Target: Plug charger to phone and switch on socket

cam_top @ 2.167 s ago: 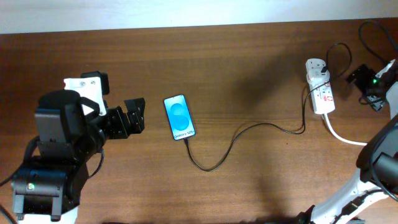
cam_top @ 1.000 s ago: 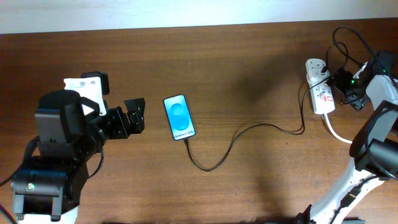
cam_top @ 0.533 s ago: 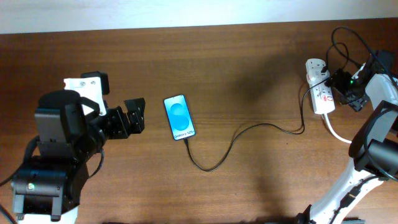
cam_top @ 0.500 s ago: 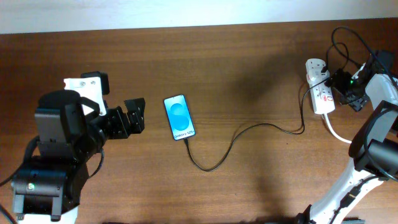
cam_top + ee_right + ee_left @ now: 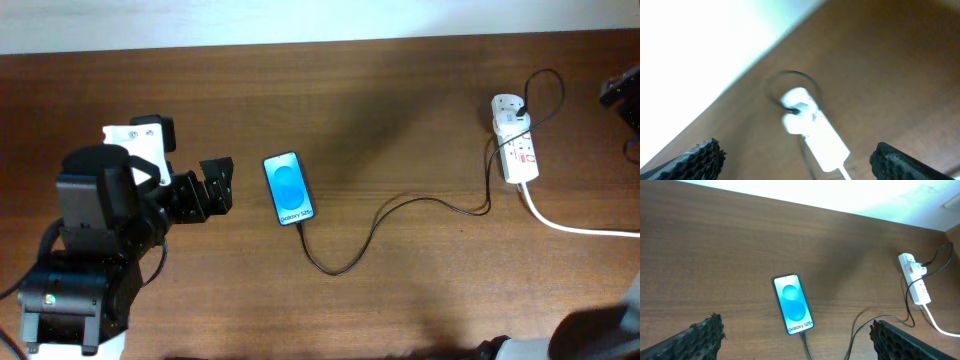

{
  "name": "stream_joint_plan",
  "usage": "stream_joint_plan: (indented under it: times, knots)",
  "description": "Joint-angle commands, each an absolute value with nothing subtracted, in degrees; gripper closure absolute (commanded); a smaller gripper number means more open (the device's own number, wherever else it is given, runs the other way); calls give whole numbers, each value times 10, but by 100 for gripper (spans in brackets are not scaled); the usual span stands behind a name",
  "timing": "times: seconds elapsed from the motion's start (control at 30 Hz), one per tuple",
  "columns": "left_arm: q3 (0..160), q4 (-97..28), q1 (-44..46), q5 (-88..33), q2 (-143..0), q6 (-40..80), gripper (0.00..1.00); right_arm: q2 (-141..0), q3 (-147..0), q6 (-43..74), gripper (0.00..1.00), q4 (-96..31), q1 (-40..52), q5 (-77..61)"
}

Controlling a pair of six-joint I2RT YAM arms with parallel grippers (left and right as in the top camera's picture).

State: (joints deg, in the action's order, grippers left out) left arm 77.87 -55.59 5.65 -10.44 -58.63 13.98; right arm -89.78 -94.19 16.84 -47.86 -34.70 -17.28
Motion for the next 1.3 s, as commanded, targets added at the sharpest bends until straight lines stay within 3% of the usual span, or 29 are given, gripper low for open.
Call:
stream_joint_plan:
  times: [0.0, 0.2, 0.33, 0.53, 0.6, 0.73, 0.87, 0.97, 1.07, 1.27]
  knots:
    - [780, -555, 54, -100, -587, 136, 1, -773, -948, 96, 1, -552, -283, -225]
    - [780, -555, 54, -100, -587, 136, 1, -559, -948, 9, 2, -777, -98, -225]
    - [780, -563, 54, -100, -587, 136, 1, -513, -948, 8, 1, -877, -93, -209]
    - [780, -563, 54, -100, -587, 136, 1, -513, -907, -47, 2, -875, -81, -238]
    - [780, -563, 54, -100, -587, 136, 1, -489, -821, -46, 2, -786, -77, -206]
    - [780, -563, 54, -100, -587, 136, 1, -299, -499, -40, 2, -419, 29, -71]
    - [780, -563, 54, -100, -587, 136, 1, -130, -198, -40, 2, -96, 34, -62]
    - [780, -563, 54, -100, -586, 136, 1, -55, -70, -40, 2, -13, 34, -70]
    - [780, -563, 54, -100, -587, 136, 1, -11, -11, -41, 2, -11, 34, -69]
    - [780, -563, 54, -100, -587, 136, 1, -2, -3, -41, 2, -39, 34, -64]
